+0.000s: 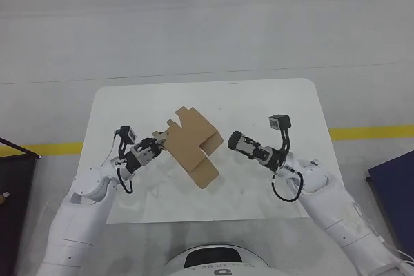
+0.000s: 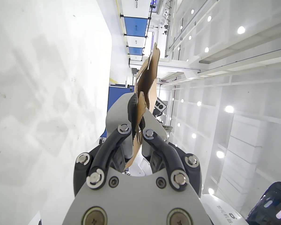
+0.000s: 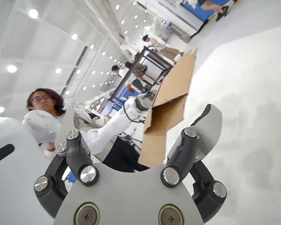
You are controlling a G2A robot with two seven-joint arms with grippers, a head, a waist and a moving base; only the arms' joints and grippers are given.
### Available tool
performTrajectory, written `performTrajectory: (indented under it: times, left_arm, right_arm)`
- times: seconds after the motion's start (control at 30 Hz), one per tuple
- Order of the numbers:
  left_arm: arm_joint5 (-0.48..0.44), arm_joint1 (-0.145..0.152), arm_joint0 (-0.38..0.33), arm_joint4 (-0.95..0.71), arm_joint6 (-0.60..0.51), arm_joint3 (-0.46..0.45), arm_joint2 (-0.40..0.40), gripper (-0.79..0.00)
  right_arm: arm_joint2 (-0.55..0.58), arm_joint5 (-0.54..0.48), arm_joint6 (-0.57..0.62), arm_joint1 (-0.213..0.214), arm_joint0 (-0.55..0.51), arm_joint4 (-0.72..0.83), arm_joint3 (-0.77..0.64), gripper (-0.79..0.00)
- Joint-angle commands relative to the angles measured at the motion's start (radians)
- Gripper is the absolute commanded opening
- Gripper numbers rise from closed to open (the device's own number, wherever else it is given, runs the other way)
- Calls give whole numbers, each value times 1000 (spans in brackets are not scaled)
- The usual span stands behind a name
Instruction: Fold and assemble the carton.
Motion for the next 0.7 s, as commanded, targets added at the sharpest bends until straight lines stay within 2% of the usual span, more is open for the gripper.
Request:
performTrajectory:
  times: [0.0, 0.23, 0.33, 0.5, 0.67]
  left_arm:
    - [-2, 0, -3, 11, 3, -1, 3, -785]
    - [-22, 1, 1, 42, 17, -9, 6, -785]
    - [-30, 1, 6, 47, 22, -10, 4, -785]
    - [-33, 2, 11, 50, 29, -9, 2, -785]
    - [-48, 0, 8, 43, 38, -8, 9, -785]
  right_arm:
    - [-21, 9, 16, -5, 13, 6, 3, -15]
    - [-61, 27, 41, -16, 48, 18, 31, -86]
    - [-46, 17, 8, -18, 53, 9, 36, -111]
    - [-3, -5, -57, -14, 25, -40, 11, -108]
    - [17, -26, -37, -8, -12, -32, -72, -120]
